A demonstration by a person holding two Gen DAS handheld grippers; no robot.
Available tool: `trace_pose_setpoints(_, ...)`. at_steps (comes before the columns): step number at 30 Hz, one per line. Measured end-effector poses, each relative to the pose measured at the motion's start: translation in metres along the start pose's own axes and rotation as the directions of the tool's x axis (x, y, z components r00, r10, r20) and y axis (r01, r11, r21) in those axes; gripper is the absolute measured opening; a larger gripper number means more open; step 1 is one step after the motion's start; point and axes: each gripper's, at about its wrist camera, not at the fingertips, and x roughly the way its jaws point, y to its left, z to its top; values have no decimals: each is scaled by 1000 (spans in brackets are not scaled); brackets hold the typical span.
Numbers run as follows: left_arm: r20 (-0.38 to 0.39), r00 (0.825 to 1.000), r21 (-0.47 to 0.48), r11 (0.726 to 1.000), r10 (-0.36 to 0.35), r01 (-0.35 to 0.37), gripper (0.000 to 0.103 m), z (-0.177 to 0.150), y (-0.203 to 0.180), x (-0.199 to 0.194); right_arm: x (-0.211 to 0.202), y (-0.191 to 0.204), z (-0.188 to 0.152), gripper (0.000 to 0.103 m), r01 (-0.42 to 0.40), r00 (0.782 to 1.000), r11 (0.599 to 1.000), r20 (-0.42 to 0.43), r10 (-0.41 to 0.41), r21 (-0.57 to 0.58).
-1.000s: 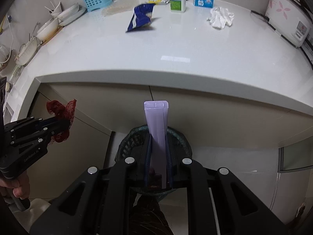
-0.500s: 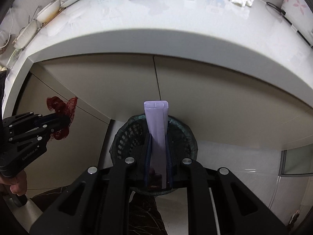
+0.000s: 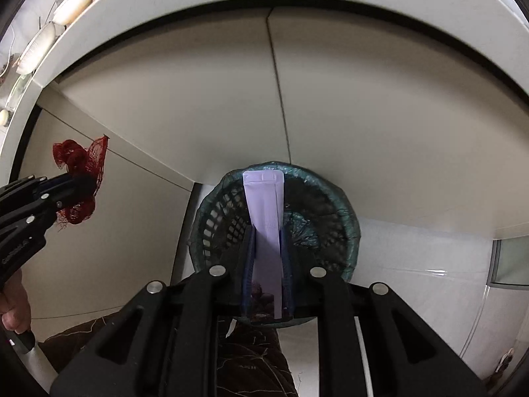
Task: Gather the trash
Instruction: 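Open the right tool to drop the purple stick packet into the bin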
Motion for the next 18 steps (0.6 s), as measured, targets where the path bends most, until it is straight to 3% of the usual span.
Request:
trace_pose_setpoints(3,-4,1000,7,1000,4,-4,15,1,-3,1,6,3,-1,20,-5,1000,1000,-7,5,-1)
trace_pose_setpoints(8,-16,1000,14,1000,2,-2,15,1,-4,5,5,2,-3,70,41,999,999,23,-41,-5)
trace_pose_setpoints(11,-27,1000,23,1000,-5,6,15,4,-10,12,-4,-5,-4,83,72,995,997,65,-74,21)
trace_pose_setpoints(18,-52,998,82,996,-38,42,15,9,-34,34,-26,-31,-9,93,101,986,989,123,-113,105)
